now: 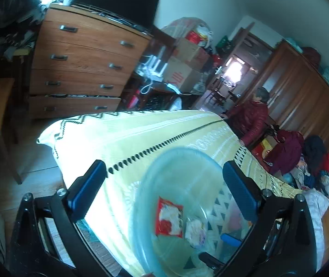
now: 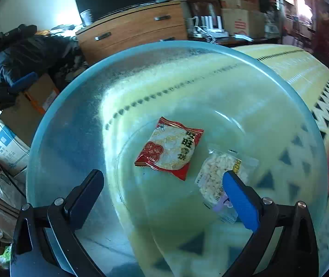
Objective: Organize snacks
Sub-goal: 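Move both empty tools back to the snack heap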
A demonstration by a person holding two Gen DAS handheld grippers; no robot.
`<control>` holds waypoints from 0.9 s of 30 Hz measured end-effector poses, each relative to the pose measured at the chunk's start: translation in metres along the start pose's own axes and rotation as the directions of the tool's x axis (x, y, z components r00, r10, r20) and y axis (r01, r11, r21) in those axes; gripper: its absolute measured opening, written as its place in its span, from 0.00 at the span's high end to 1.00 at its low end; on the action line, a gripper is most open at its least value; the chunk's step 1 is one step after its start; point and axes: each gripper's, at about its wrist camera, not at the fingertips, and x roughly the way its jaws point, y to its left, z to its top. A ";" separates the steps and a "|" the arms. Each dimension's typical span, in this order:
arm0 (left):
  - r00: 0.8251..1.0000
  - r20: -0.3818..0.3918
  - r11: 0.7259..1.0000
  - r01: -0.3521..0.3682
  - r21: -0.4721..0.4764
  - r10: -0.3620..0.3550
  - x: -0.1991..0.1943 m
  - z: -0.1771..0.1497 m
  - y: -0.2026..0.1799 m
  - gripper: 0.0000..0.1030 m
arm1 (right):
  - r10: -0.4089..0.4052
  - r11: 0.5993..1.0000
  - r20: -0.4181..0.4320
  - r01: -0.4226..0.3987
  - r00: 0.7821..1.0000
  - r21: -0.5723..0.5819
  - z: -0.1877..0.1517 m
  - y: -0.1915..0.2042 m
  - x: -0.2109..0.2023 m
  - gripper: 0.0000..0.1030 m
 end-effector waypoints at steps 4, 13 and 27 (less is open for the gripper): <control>1.000 -0.007 1.000 0.024 -0.013 -0.024 -0.001 -0.002 -0.003 0.00 | -0.038 0.998 0.033 0.036 0.999 0.056 -0.026 -0.020 -0.043 0.00; 1.000 0.002 0.999 0.027 0.041 -0.027 0.001 -0.007 -0.026 0.00 | 0.067 0.995 0.060 -0.062 0.996 -0.075 -0.011 -0.001 -0.031 0.00; 0.986 -0.040 0.949 0.169 0.267 -0.164 -0.016 -0.041 -0.130 0.00 | 0.028 0.997 0.416 -0.055 0.909 0.052 -0.036 -0.010 -0.175 0.00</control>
